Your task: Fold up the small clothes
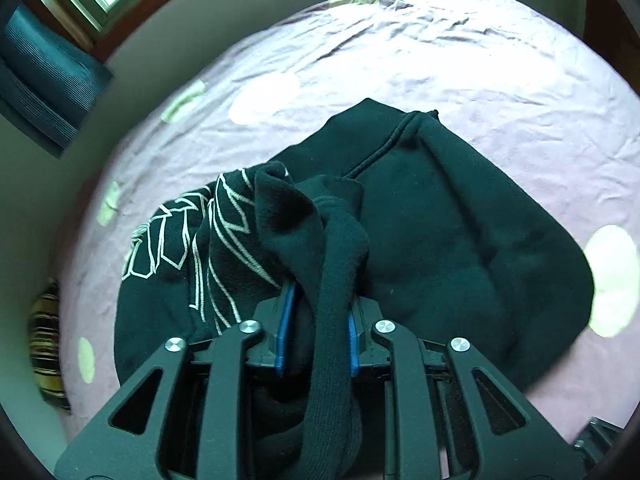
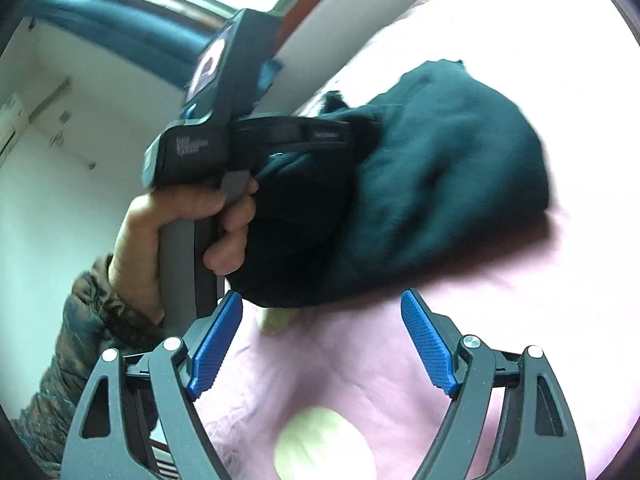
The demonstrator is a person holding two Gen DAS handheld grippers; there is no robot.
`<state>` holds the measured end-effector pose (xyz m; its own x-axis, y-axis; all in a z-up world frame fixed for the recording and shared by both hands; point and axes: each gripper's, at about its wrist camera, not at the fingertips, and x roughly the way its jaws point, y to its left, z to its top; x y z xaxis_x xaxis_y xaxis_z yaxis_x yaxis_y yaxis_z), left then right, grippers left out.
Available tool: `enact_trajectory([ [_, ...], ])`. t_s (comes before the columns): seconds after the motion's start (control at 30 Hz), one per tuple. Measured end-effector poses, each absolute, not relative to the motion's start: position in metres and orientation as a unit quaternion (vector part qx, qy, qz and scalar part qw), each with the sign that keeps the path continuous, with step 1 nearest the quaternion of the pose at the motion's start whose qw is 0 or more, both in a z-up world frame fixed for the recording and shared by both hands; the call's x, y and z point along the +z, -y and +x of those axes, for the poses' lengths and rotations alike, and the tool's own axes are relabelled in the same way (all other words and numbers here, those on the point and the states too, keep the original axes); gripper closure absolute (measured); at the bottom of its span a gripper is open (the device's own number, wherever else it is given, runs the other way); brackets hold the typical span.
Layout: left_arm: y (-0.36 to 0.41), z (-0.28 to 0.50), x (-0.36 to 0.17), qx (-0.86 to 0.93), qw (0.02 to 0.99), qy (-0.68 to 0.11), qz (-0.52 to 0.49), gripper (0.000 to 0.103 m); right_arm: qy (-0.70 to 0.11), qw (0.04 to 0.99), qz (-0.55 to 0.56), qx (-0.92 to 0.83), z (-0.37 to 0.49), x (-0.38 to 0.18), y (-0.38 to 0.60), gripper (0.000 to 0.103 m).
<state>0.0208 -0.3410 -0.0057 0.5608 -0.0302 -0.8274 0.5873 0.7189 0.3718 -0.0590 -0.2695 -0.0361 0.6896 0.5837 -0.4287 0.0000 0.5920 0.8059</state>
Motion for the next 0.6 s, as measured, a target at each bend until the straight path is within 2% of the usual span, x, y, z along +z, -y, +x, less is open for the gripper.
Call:
enact_trajectory([
  [0.03, 0.344, 0.017, -0.005, -0.180, 0.824, -0.425, 0.328, 0.077, -0.353, 0.816, 0.423, 0.176, -0.060, -0.040, 0.273, 0.022],
  [0.07, 0.346, 0.012, -0.001, -0.176, 0.827, -0.421, 0.327, 0.072, -0.354, 0.810, 0.434, 0.172, -0.062, -0.046, 0.279, 0.022],
  [0.1, 0.348, 0.008, 0.004, -0.182, 0.829, -0.420, 0.321, 0.062, -0.355, 0.807, 0.441, 0.167, -0.062, -0.048, 0.279, 0.022],
  [0.2, 0.350, -0.017, 0.031, -0.228, 0.837, -0.407, 0.286, 0.048, -0.354, 0.798, 0.459, 0.163, -0.064, -0.055, 0.280, 0.022],
  [0.27, 0.348, -0.039, 0.056, -0.266, 0.843, -0.383, 0.270, 0.041, -0.350, 0.794, 0.468, 0.169, -0.070, -0.054, 0.289, 0.022],
  [0.33, 0.337, -0.056, 0.079, -0.291, 0.852, -0.357, 0.250, 0.038, -0.346, 0.789, 0.476, 0.173, -0.072, -0.054, 0.293, 0.022],
  [0.5, 0.253, -0.073, 0.124, -0.321, 0.881, -0.304, 0.169, 0.020, -0.325, 0.791, 0.484, 0.186, -0.081, -0.039, 0.319, 0.022],
  [0.6, 0.190, -0.074, 0.122, -0.324, 0.895, -0.285, 0.112, 0.017, -0.313, 0.786, 0.497, 0.195, -0.071, -0.027, 0.333, 0.020],
])
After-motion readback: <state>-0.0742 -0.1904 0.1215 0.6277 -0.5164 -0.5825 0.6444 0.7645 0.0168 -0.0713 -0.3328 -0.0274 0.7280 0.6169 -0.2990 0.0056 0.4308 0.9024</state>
